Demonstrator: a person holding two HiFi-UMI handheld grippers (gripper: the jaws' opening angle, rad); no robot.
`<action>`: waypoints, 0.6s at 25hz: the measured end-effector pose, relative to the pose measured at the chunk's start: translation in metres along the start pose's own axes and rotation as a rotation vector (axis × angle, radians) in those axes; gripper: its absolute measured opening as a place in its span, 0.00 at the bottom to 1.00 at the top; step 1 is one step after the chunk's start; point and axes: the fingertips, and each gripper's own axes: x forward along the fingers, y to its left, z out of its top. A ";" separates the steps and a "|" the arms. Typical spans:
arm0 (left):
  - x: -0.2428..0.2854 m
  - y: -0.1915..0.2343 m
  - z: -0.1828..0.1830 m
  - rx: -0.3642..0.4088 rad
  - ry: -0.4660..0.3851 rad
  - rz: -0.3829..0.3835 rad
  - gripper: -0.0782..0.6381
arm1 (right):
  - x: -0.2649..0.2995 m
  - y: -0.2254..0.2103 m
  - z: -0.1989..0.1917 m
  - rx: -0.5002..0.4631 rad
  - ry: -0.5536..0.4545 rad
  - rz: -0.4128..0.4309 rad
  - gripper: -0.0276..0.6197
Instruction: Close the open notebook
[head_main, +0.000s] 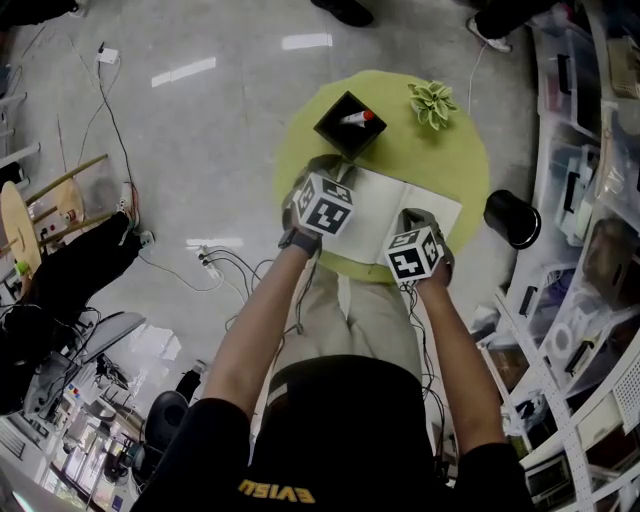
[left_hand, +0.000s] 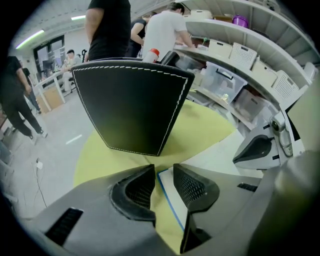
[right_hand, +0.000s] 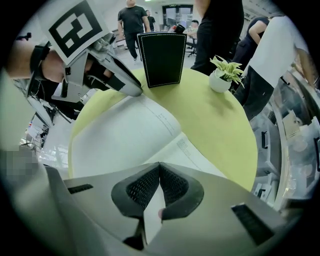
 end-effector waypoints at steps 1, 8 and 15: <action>0.000 -0.001 0.000 0.000 0.003 -0.001 0.29 | 0.000 0.000 0.000 -0.004 -0.002 -0.007 0.02; 0.000 0.001 0.001 -0.009 0.012 -0.006 0.25 | 0.000 0.000 0.002 -0.001 -0.009 -0.014 0.02; -0.005 -0.002 0.002 0.050 0.016 0.026 0.17 | 0.000 0.001 0.001 0.003 -0.013 -0.012 0.02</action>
